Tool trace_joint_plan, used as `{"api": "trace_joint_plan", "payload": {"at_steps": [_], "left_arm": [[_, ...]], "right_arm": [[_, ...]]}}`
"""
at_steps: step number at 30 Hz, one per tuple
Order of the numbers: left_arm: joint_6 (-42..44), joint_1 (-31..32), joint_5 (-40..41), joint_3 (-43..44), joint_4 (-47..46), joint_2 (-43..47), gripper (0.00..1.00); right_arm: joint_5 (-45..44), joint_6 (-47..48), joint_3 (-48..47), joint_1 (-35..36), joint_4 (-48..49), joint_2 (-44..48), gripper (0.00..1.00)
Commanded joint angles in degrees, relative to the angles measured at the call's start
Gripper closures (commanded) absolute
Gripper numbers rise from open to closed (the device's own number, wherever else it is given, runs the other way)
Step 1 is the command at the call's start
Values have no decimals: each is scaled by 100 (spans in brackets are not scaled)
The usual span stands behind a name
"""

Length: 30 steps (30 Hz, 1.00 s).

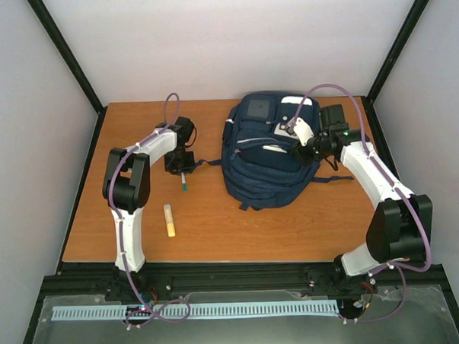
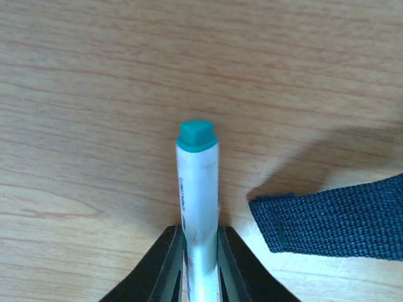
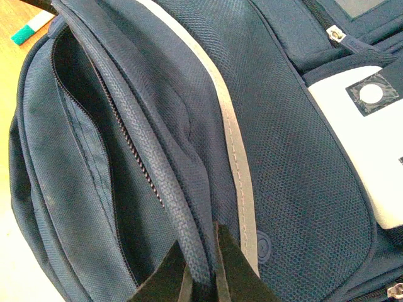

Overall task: Pack the student bag
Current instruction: Pick up the stationery from the center of the board, then place the stationery in the student bag.

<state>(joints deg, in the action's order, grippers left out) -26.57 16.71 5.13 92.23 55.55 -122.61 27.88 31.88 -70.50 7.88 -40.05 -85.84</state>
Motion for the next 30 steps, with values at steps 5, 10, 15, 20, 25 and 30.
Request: {"api": "trace_joint_plan", "payload": {"at_steps": [5,10,15,20,25,30], "left_arm": [[532,-45,-145,-391,72,481,92],[818,-45,-423,-373,97,874,97],[1137,-45,-1228,-266,147,1446,99],[1700,-38,-3028,-552,-367,2258,99],[2393,556,-3264,-702,-1054,3074,99],[3765,1334,-3187,-635,-1171,3276,99]], "right_arm": [[222,-160,157,-58,-44,444,97],[261,-226,86,-58,-38,503,97],[306,-306,-34,-58,-21,495,97],[502,-373,-206,-58,-25,443,97],[764,-432,-406,-58,14,437,97],[721,-425,-633,-58,15,353,97]]}}
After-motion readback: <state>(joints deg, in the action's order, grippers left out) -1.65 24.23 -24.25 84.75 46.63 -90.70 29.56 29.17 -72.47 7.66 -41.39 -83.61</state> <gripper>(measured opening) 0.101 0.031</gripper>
